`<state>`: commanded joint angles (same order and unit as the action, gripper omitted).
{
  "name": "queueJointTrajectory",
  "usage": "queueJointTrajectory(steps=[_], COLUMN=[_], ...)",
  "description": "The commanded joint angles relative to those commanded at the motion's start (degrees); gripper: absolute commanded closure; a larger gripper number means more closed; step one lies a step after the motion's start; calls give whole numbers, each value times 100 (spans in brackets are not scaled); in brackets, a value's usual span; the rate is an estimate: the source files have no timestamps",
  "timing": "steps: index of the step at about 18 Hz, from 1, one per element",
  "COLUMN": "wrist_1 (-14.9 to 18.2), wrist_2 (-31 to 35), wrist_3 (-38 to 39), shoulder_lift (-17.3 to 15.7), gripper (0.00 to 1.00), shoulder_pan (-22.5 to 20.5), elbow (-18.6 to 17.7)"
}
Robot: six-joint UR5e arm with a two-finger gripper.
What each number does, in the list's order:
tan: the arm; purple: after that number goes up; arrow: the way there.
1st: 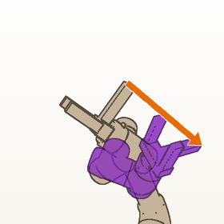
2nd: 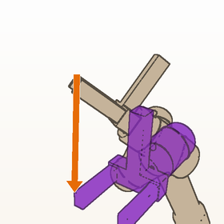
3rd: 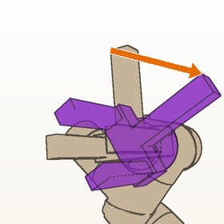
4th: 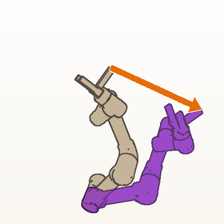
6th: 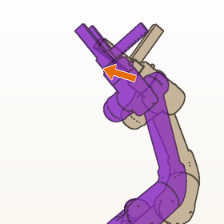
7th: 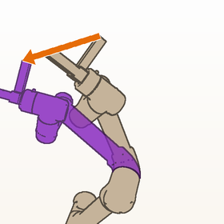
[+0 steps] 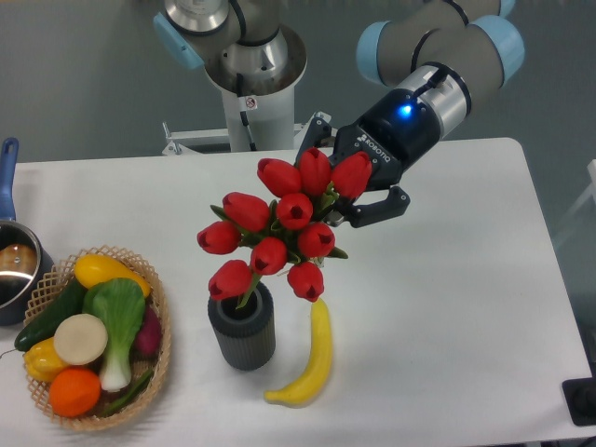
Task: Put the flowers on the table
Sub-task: 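Lift the red tulip bunch up out of the dark grey vase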
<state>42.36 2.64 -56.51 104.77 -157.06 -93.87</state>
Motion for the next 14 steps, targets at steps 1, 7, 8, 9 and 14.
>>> queueJointTrajectory(steps=[1, 7, 8, 9, 14], wrist_1=[0, 9, 0, 9, 9], wrist_2=[0, 79, 131, 228, 1131], wrist_3=[-9, -18, -26, -26, -18], shoulder_lift=[0, 9, 9, 9, -53], gripper=[63, 63, 63, 63, 63], shoulder_pan=[9, 9, 0, -52, -185], elbow=[-52, -17, -9, -9, -9])
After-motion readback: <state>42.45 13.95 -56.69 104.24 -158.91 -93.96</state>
